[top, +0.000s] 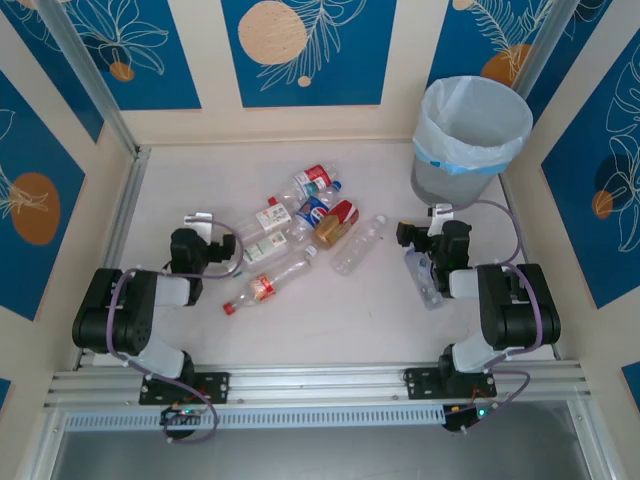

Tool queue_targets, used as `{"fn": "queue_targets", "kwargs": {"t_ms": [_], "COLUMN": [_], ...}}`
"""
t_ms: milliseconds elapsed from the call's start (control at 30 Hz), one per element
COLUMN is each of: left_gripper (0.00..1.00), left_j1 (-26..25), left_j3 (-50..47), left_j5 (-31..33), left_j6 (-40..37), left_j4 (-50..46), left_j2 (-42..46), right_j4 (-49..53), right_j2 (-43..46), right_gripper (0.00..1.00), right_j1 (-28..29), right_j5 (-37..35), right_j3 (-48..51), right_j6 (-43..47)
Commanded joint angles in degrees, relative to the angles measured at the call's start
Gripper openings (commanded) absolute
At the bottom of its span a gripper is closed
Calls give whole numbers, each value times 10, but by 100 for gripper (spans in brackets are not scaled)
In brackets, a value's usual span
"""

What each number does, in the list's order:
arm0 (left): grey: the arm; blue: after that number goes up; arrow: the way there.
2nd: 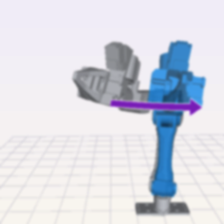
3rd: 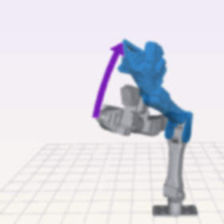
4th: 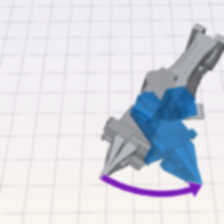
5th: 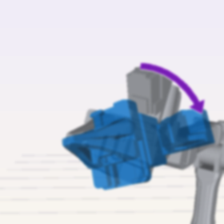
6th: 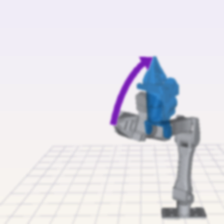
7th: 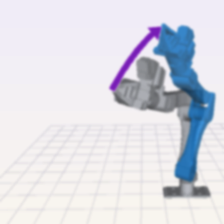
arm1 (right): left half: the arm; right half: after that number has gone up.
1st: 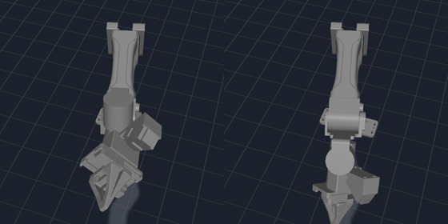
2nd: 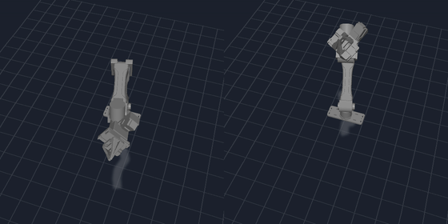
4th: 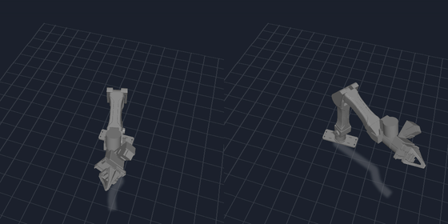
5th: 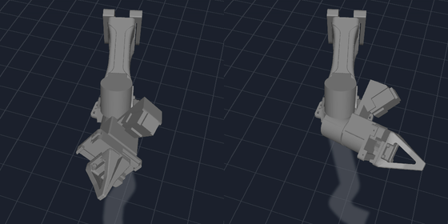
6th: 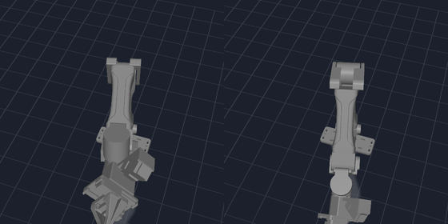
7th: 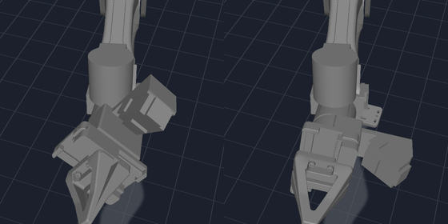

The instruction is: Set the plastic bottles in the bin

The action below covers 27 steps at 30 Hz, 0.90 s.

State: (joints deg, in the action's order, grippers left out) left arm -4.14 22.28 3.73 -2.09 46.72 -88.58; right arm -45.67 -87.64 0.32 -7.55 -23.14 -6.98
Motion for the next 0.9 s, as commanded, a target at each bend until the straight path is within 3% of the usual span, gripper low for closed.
{"fn": "queue_targets", "kwargs": {"t_ms": [0,867], "left_gripper": [99,99], "left_j1": [0,1], "left_j3": [6,9], "left_j5": [7,-6], "left_j6": [-2,-7], "left_j4": [12,3], "left_j2": [6,10], "right_j4": [-15,-14], "right_j2": [4,6], "right_gripper": [99,99], "right_j1": [-1,-1], "right_j5": [-4,9], "right_j3": [-2,-3], "right_j6": [4,7]}}
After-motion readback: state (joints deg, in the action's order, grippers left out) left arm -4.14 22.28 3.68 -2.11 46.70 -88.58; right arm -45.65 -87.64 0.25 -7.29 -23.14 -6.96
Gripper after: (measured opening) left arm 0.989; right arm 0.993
